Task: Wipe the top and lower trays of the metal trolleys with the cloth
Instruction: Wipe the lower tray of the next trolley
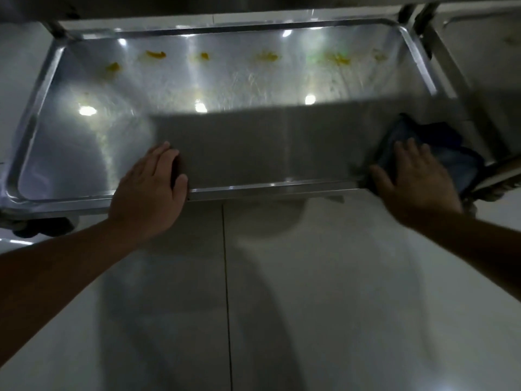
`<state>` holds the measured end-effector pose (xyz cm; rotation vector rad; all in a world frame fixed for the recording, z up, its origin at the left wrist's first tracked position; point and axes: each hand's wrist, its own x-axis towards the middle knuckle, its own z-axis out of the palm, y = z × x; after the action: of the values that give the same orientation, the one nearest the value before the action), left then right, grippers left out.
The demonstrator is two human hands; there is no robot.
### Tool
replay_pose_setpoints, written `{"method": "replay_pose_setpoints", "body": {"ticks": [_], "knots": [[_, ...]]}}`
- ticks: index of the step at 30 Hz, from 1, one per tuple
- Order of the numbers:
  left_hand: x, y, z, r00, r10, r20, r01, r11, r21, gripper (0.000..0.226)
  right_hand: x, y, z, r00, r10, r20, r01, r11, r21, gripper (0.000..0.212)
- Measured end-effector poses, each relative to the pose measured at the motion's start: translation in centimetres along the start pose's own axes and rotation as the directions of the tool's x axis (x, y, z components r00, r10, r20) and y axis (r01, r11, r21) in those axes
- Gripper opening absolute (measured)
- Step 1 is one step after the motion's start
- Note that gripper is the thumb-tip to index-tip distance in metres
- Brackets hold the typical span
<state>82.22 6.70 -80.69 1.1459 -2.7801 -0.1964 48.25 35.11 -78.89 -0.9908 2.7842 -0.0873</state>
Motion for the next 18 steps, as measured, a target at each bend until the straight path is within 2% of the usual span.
{"method": "replay_pose_setpoints", "body": {"ticks": [2, 5, 9, 10, 12, 15, 18], "knots": [[0.0, -0.2, 0.2, 1.000, 0.012, -0.006, -0.012, 1.000, -0.003, 0.062, -1.4, -2.6, 0.6, 0.980, -0.194, -0.035, 0.195, 0.980, 0.027, 0.075], [0.1, -0.4, 0.2, 1.000, 0.013, 0.004, -0.013, 1.000, -0.008, 0.061, -2.7, -6.9, 1.9, 0.898, -0.439, -0.032, 0.440, 0.894, 0.087, 0.058], [0.1, -0.6, 0.2, 0.999, 0.033, 0.001, -0.032, 0.999, -0.029, 0.062, -2.3, -7.5, 1.8, 0.813, -0.582, 0.008, 0.580, 0.811, 0.074, 0.056], [0.1, -0.6, 0.2, 0.999, 0.040, 0.001, -0.040, 0.999, -0.028, 0.062, -1.8, -6.2, 1.5, 0.819, -0.573, 0.025, 0.570, 0.818, 0.072, 0.055], [0.0, -0.5, -0.1, 0.999, 0.051, 0.011, -0.051, 0.998, -0.023, 0.063, -0.9, -2.9, 0.7, 0.876, -0.481, 0.012, 0.479, 0.874, 0.075, 0.052], [-0.2, 0.0, -0.6, 0.999, 0.032, 0.030, -0.031, 0.999, -0.038, 0.065, 0.0, 3.6, 0.0, 0.966, -0.238, -0.101, 0.243, 0.969, 0.044, 0.045], [-0.4, 0.5, -0.8, 0.999, 0.034, 0.022, -0.033, 0.999, -0.040, 0.064, 0.2, 7.1, 0.2, 0.983, 0.003, -0.185, 0.001, 1.000, 0.022, 0.048]]}}
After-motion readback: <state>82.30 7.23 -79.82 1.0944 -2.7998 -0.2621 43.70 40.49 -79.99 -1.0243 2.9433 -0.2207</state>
